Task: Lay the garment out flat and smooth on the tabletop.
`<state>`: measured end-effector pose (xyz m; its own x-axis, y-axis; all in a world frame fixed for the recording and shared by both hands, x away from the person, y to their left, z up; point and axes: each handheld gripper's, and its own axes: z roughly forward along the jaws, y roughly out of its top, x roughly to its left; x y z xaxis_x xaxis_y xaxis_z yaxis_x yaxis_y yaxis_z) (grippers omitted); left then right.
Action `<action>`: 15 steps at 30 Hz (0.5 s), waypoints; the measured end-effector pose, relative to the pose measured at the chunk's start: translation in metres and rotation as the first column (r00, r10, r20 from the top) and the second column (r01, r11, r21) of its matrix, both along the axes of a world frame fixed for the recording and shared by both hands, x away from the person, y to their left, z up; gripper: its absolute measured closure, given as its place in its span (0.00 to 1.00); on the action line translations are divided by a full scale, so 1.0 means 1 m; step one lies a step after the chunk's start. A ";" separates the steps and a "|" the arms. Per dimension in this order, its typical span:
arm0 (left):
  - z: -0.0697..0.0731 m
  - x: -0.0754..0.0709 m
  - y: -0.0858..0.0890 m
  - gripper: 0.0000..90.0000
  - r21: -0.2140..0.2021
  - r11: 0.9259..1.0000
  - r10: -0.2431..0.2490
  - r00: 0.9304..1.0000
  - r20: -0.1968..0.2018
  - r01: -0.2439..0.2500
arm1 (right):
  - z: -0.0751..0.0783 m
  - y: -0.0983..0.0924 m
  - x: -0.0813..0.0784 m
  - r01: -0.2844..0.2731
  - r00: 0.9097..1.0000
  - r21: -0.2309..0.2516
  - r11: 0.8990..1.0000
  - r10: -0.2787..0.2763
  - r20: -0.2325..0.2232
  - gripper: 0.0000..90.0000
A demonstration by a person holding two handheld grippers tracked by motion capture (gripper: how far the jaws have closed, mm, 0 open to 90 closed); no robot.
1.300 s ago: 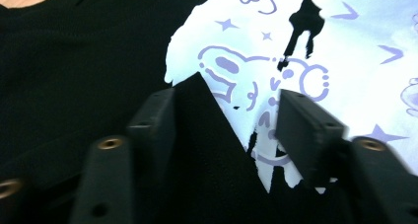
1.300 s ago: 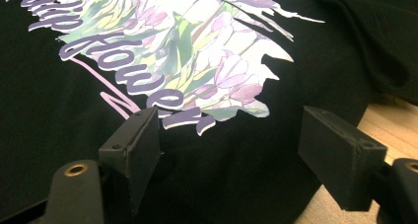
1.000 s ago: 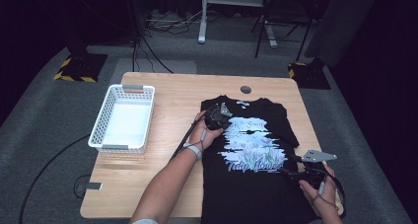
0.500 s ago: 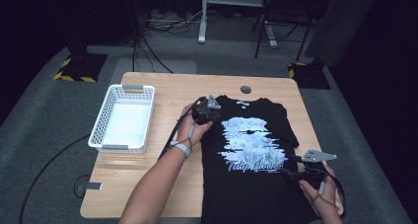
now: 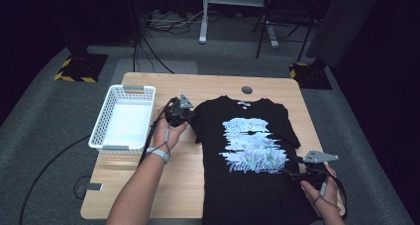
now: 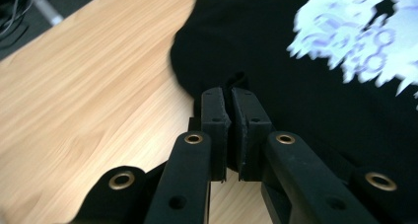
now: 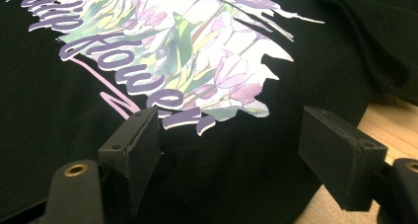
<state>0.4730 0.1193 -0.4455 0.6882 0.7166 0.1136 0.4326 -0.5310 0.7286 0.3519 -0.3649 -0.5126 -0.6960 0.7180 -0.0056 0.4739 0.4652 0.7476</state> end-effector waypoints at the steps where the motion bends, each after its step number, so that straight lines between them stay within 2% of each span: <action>1: 0.000 -0.002 0.005 0.93 0.011 1.000 0.017 1.000 -0.006 -0.017 | 0.000 0.000 0.000 0.000 1.000 0.000 1.000 0.000 0.000 0.27; 4: -0.002 -0.005 0.020 0.86 0.026 0.997 0.075 0.997 -0.025 -0.075 | 0.000 0.000 0.000 0.000 1.000 0.000 1.000 0.000 0.000 0.27; 5: -0.001 -0.006 0.024 0.79 -0.001 0.995 0.102 0.994 -0.044 -0.103 | 0.000 0.000 0.000 0.000 1.000 0.000 1.000 0.000 0.000 0.27; 6: 0.000 -0.006 0.027 0.70 -0.034 0.993 0.107 0.993 -0.049 -0.109 | 0.000 0.000 0.000 0.000 1.000 0.000 1.000 0.000 0.000 0.27; 9: 0.004 -0.010 0.026 0.66 -0.020 0.994 0.109 0.994 -0.014 -0.109 | 0.000 0.000 0.000 0.000 1.000 0.000 1.000 0.000 0.000 0.27; 13: 0.004 -0.010 0.019 0.60 -0.047 0.995 0.085 0.996 0.004 -0.084 | 0.000 0.000 0.000 0.000 1.000 0.000 1.000 0.000 0.000 0.27; 15: 0.002 -0.009 0.011 0.56 -0.062 0.996 0.065 0.998 0.000 -0.065 | 0.000 0.000 0.000 0.000 1.000 0.000 1.000 0.000 0.000 0.27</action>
<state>0.4642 0.1301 -0.4438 0.6399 0.7654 0.0683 0.4635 -0.4553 0.7602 0.3519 -0.3648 -0.5126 -0.6961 0.7179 -0.0058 0.4739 0.4656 0.7474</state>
